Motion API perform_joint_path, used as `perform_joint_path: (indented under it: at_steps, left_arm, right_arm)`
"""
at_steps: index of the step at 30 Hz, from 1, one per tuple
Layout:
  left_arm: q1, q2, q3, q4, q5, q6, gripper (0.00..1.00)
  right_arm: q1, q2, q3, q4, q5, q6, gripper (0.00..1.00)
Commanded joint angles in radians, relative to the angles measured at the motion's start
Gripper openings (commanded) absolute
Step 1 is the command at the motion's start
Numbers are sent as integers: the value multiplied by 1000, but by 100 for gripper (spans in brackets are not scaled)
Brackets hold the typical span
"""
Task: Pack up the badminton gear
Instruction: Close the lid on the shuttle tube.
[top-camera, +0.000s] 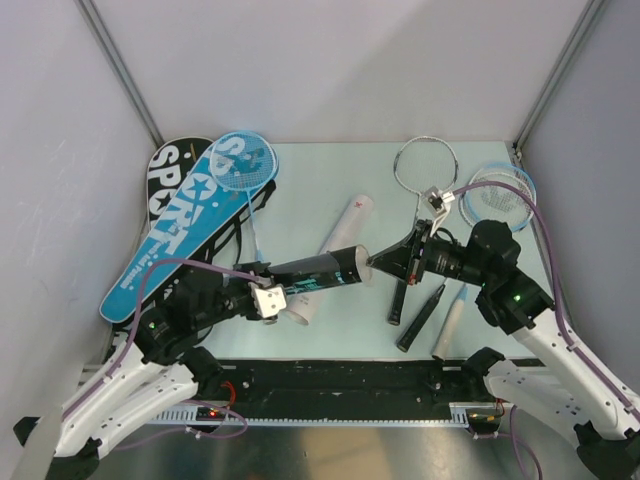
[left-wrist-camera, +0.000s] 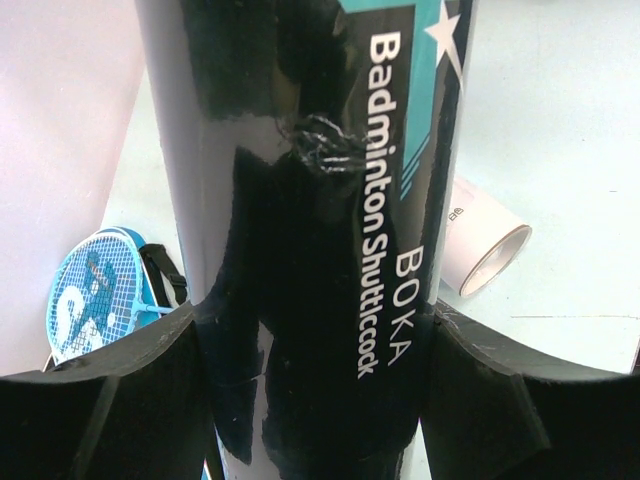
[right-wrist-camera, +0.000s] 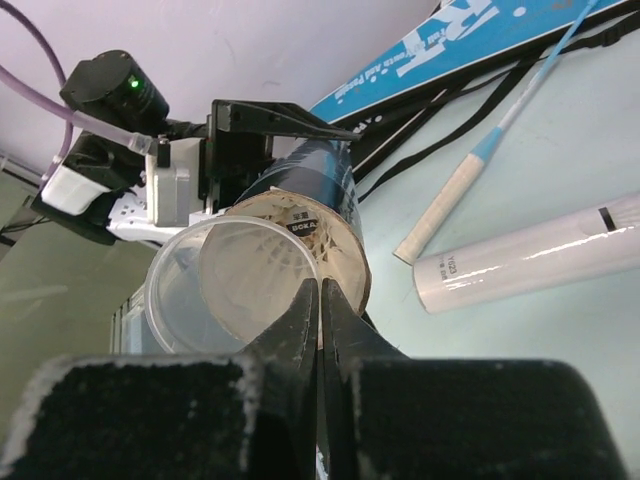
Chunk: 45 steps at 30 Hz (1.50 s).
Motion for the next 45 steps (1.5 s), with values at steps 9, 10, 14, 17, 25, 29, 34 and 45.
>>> perform_joint_path:
  at_steps: [9,10,14,17,25,29,34,45]
  left_arm:
    - [-5,-22,46,87,32,17,44]
    - [-6,-23,47,87,30,17,44]
    - [-5,-25,45,86,27,13,44]
    - [-6,-26,45,86,26,11,44]
    - [-5,-21,46,88,23,9,44]
    - [-5,-21,47,89,25,12,43]
    - [-6,-24,47,88,22,14,43]
    - [-5,-50,43,88,58,37,44]
  right_arm:
    - [30,-41,39,-84,212,-73,0]
    - [30,-42,39,-88,218,-76,0]
    - [42,-41,39,-101,244,-89,0]
    - [49,-37,40,-97,253,-91,0]
    - [84,-18,39,-58,268,-65,0]
    - [111,-1,39,-46,273,-52,0]
    - [125,3,39,-48,279,-46,8]
    - [113,-15,39,-50,273,-58,49]
